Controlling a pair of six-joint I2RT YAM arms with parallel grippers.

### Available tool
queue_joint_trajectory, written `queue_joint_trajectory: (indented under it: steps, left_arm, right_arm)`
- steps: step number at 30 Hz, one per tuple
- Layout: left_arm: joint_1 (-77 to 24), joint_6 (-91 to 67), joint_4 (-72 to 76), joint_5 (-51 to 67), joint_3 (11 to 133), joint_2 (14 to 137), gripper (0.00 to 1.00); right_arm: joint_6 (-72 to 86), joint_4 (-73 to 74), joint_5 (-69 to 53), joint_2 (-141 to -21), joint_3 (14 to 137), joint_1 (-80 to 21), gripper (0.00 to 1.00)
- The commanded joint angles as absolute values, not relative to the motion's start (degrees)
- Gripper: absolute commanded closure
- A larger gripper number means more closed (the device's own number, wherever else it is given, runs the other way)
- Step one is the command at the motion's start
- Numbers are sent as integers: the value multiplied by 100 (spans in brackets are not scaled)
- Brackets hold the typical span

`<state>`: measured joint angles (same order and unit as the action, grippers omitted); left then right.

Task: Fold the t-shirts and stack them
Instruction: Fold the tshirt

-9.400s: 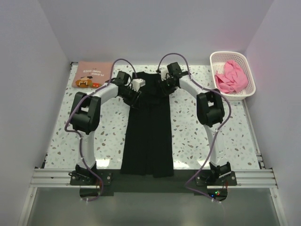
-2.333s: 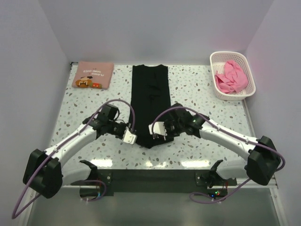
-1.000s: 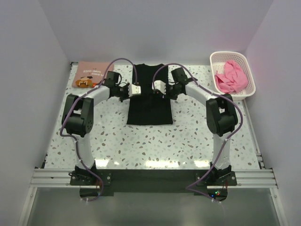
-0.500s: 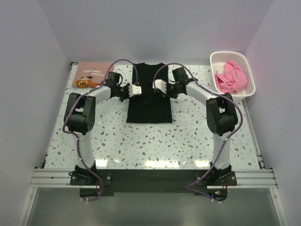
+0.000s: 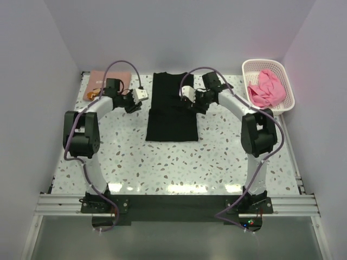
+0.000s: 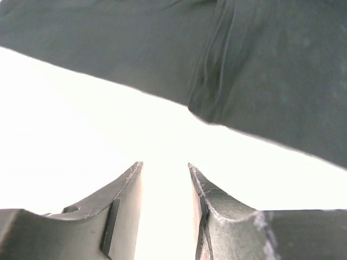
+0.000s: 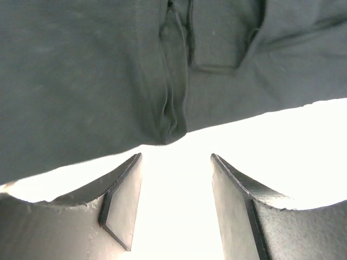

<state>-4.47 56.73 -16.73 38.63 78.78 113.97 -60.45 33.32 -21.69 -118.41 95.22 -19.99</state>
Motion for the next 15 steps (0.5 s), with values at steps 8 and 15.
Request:
queue_joint_trajectory:
  steps: [8, 15]
  left_arm:
    - [-536, 7083, -2408, 4649, 5855, 9370, 55]
    - [-825, 7575, -2373, 4535, 5142, 9194, 55]
  right_arm:
    - [-6170, 4817, -2593, -10205, 8105, -2881, 54]
    - [-5994, 4062, -2198, -10195, 7269, -3217, 57]
